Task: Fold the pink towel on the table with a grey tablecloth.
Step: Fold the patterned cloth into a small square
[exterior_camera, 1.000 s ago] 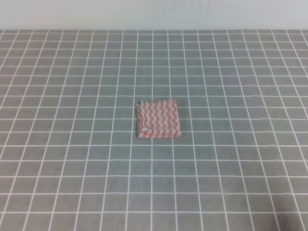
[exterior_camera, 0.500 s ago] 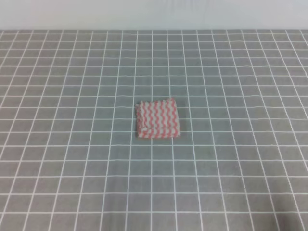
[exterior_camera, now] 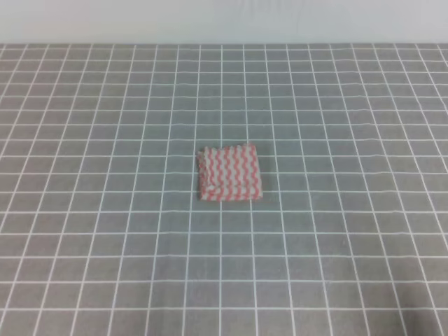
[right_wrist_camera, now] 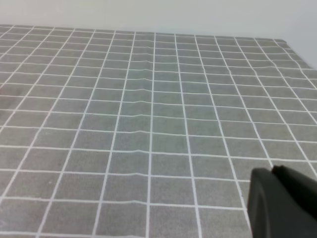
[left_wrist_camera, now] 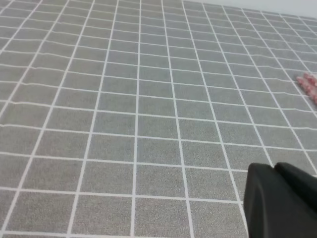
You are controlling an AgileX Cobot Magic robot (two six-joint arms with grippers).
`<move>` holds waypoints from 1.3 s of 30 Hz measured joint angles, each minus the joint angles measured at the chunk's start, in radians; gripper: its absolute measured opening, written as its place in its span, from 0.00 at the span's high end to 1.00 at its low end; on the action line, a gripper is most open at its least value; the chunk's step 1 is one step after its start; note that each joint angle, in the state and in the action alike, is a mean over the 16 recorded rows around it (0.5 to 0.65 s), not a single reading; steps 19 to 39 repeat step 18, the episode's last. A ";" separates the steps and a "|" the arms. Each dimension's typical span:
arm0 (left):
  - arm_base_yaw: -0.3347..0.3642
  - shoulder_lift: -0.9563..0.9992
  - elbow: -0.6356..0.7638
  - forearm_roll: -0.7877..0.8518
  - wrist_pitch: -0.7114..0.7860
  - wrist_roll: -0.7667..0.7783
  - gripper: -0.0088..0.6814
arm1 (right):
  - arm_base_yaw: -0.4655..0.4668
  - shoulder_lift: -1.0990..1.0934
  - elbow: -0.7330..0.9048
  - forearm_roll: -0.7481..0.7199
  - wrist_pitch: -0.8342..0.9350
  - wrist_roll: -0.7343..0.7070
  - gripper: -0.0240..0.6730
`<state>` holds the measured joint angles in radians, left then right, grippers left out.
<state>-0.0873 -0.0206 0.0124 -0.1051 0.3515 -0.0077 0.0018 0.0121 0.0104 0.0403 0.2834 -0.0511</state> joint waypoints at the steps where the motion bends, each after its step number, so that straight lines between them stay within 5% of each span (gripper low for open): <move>1: 0.000 0.001 -0.001 0.000 0.001 0.003 0.99 | 0.000 0.000 -0.002 0.000 0.001 0.000 0.99; 39: 0.000 0.002 -0.001 0.006 0.001 0.008 0.99 | 0.000 0.005 0.011 0.005 -0.004 0.001 0.99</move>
